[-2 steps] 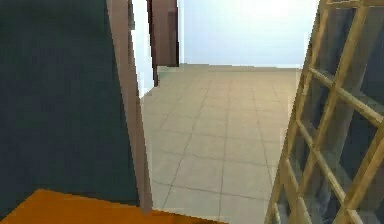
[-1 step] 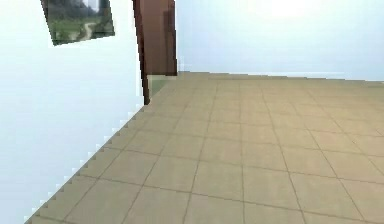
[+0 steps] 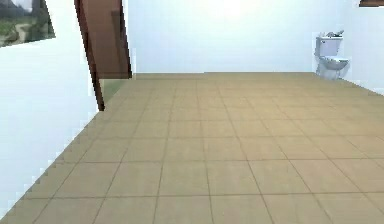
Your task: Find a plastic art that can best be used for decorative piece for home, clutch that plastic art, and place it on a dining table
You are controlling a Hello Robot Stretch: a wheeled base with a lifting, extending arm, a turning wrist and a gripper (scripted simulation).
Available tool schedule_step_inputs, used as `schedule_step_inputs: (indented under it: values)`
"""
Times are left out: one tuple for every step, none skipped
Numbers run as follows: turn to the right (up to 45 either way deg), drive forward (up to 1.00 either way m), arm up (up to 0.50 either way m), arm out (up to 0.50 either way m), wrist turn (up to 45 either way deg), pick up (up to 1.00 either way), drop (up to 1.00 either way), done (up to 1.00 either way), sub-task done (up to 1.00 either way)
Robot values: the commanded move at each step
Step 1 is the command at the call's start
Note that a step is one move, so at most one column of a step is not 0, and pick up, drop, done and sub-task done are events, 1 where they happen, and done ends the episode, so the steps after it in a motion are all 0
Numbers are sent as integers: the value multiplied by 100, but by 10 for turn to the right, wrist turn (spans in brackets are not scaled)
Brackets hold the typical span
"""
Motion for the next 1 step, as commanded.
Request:
schedule_step_inputs:
  values:
    - [0,30,0,0,0,0,0,0,0]
